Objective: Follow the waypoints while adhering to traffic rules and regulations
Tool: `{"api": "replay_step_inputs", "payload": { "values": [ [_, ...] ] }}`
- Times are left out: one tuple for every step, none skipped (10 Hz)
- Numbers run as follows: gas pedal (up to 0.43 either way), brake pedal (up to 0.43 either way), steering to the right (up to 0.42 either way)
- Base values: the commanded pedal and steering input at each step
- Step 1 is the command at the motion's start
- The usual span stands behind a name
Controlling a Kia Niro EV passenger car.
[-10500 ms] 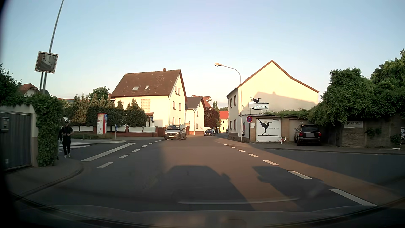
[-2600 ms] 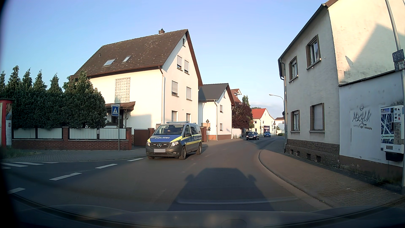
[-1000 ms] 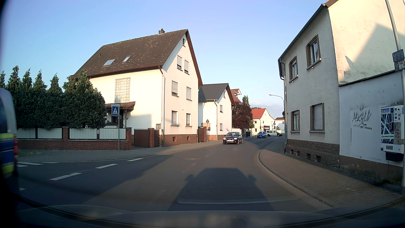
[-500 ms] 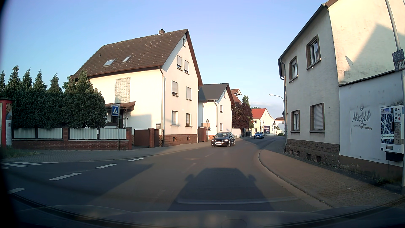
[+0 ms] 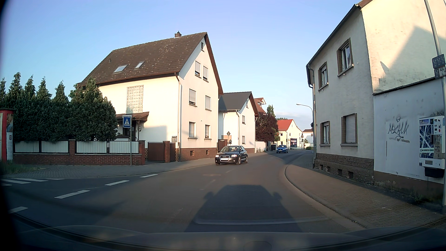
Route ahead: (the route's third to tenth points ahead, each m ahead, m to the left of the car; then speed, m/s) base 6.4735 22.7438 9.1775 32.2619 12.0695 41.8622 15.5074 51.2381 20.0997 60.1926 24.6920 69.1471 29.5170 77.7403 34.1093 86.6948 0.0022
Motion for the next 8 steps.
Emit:
{"api": "replay_step_inputs", "payload": {
  "values": [
    [0.000, 0.238, -0.045],
    [0.000, 0.238, -0.045],
    [0.000, 0.238, -0.045],
    [0.000, 0.238, -0.045],
    [0.000, 0.238, -0.045],
    [0.000, 0.238, -0.045],
    [0.000, 0.238, -0.045],
    [0.000, 0.238, -0.045]
  ]
}}
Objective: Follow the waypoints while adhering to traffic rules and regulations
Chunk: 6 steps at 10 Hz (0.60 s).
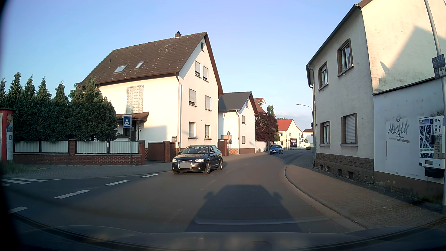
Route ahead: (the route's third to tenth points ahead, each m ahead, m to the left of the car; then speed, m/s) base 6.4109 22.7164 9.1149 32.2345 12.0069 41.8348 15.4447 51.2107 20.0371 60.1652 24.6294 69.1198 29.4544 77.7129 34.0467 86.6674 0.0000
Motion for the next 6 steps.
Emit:
{"api": "replay_step_inputs", "payload": {
  "values": [
    [0.000, 0.238, -0.045],
    [0.000, 0.238, -0.045],
    [0.000, 0.238, -0.045],
    [0.000, 0.238, -0.045],
    [0.000, 0.238, -0.045],
    [0.000, 0.238, -0.045]
  ]
}}
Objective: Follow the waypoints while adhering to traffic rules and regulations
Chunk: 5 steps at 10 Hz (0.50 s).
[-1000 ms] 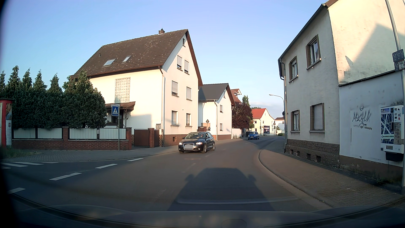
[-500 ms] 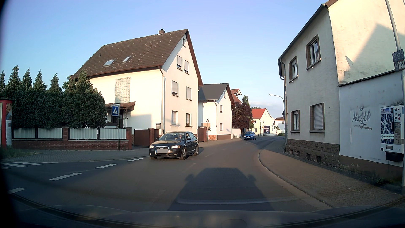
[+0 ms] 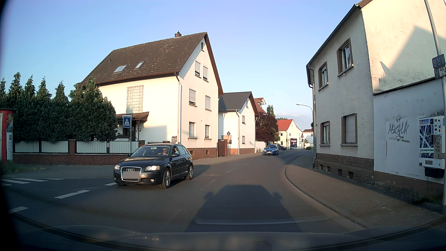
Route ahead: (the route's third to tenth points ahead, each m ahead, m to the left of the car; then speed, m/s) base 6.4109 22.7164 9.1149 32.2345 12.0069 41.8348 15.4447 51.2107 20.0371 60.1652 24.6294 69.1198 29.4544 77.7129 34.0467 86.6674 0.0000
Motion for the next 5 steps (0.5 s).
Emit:
{"api": "replay_step_inputs", "payload": {
  "values": [
    [0.000, 0.238, -0.045],
    [0.000, 0.238, -0.045],
    [0.000, 0.238, -0.045],
    [0.000, 0.238, -0.045],
    [0.000, 0.238, -0.045]
  ]
}}
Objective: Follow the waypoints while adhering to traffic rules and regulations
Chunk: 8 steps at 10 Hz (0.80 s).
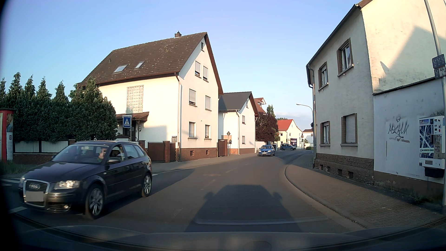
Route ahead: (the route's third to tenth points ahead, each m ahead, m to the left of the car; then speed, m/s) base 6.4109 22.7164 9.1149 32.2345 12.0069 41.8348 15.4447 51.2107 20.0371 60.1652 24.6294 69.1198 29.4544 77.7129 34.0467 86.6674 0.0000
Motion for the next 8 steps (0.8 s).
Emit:
{"api": "replay_step_inputs", "payload": {
  "values": [
    [0.000, 0.238, -0.045],
    [0.000, 0.238, -0.045],
    [0.000, 0.238, -0.045],
    [0.000, 0.238, -0.045],
    [0.000, 0.238, -0.045],
    [0.000, 0.238, -0.045],
    [0.000, 0.238, -0.045],
    [0.000, 0.238, -0.045]
  ]
}}
